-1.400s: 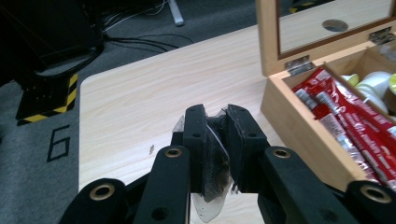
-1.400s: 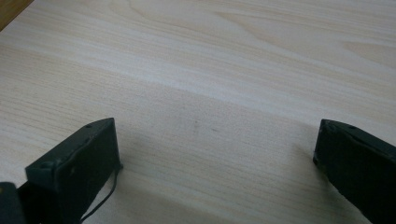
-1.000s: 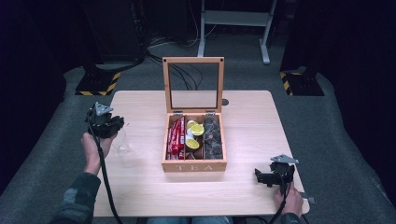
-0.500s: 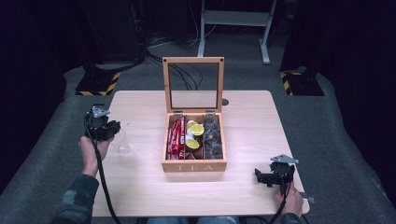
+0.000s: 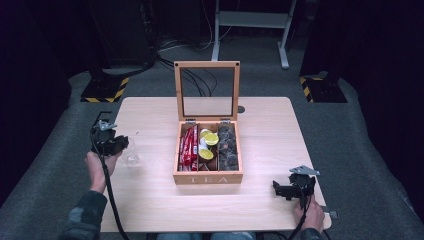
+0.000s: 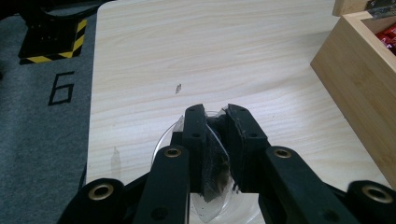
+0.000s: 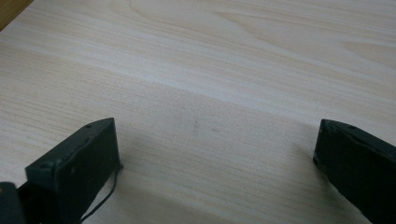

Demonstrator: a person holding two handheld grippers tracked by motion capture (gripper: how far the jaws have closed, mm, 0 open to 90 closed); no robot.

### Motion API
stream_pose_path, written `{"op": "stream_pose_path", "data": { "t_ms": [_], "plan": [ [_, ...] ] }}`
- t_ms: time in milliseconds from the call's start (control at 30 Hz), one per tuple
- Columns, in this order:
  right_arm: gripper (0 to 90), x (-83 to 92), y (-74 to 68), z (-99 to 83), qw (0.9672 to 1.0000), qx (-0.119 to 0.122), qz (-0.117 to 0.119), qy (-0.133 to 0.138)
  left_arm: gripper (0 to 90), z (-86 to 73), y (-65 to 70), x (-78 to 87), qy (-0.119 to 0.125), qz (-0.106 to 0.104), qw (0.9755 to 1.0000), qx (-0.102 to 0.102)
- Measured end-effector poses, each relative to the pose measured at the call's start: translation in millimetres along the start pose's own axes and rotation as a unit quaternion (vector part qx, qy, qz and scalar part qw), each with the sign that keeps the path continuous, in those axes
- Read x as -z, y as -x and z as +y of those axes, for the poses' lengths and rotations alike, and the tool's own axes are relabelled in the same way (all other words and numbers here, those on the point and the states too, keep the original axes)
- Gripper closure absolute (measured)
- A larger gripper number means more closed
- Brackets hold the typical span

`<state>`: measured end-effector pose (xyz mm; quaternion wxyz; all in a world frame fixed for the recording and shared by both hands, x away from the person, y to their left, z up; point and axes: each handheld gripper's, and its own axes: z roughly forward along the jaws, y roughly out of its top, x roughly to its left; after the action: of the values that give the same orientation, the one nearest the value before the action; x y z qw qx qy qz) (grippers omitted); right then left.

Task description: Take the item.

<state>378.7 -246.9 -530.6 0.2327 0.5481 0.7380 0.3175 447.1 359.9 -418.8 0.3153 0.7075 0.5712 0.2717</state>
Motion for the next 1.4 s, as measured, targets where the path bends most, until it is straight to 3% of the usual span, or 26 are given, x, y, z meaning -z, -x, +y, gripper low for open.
{"op": "stream_pose_path", "data": {
  "t_ms": [300,367,867,933,1133,1400],
  "plan": [
    [0.0,0.0,0.0,0.0,1.0000,0.000,0.000,0.000,77.4,-2.1,0.2,-4.6,-0.012,-0.003,0.9999,0.002],
    [0.0,0.0,0.0,0.0,1.0000,0.000,0.000,0.000,77.3,-3.3,0.3,-6.1,-0.026,-0.005,0.9997,-0.001],
    [0.0,0.0,0.0,0.0,1.0000,0.000,0.000,0.000,74.5,-5.8,1.5,-14.0,-0.041,-0.004,0.9992,0.005],
    [0.0,0.0,0.0,0.0,1.0000,0.000,0.000,0.000,69.3,-4.8,2.4,-13.7,-0.046,0.003,0.9989,0.008],
    [0.0,0.0,0.0,0.0,1.0000,0.000,0.000,0.000,39.2,-0.3,4.4,-4.7,-0.033,0.003,0.9994,0.009],
    [0.0,0.0,0.0,0.0,1.0000,0.000,0.000,0.000,23.2,5.5,14.4,7.6,-0.017,-0.009,0.9998,-0.007]
  ]
}}
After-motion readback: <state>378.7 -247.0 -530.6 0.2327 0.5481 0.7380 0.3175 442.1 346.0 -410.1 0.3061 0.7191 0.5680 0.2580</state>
